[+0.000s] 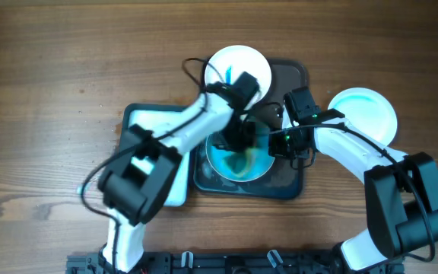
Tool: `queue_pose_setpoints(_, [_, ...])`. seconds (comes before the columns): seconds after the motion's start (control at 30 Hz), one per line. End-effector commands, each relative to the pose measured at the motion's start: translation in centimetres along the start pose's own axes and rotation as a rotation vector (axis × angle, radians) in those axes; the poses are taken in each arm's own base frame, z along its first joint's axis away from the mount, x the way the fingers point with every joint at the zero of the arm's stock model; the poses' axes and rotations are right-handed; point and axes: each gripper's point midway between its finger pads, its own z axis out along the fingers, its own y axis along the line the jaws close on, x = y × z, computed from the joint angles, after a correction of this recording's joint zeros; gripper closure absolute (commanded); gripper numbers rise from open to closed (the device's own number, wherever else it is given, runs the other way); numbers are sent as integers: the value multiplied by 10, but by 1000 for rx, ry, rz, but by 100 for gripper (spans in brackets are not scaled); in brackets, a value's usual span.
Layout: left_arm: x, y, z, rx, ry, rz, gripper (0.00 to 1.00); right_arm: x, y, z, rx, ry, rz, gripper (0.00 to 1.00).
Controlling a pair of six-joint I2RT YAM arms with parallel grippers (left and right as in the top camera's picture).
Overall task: Clean dirty plates on tray and stack at the side
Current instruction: 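Return the sponge to the foam tray with the left gripper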
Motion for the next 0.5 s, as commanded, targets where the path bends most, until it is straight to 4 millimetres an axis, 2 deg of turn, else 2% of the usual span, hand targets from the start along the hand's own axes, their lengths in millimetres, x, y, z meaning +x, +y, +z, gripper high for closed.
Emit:
queue_pose_setpoints(0.0, [-9,31,-92,4,-176,-71,96,13,-24,14,105,41,-4,96])
queue_pose_setpoints(0.07, [-6,65,-137,-54,-270,-145,96,13,-24,14,105,41,-4,96])
queue_pose_setpoints(0.1, [-5,78,-149,-80,-296,-174,96,13,-24,14,105,41,-4,96])
queue_pose_setpoints(0.13, [-1,102,-161,-144,-318,-224,96,13,-24,14,105,41,-4,96])
queue_pose_setpoints(0.2, [7,142,-165,-260,-313,-340,96,13,-24,14,105,41,-4,96])
queue_pose_setpoints(0.23, [12,163,-155,-300,-304,-421,96,13,-24,14,105,41,-4,96])
queue_pose_setpoints(0.3, [18,183,-129,-305,-288,-488,96,13,-24,14,105,41,-5,96])
queue_pose_setpoints(0.33, [24,195,-109,-305,-279,-535,96,13,-24,14,105,41,-5,96])
queue_pose_setpoints(0.4, [32,203,-81,-273,-258,-558,96,13,-24,14,105,41,-5,96])
queue_pose_setpoints(0.47, [42,201,-58,-216,-227,-567,85,13,-24,14,104,40,-6,96])
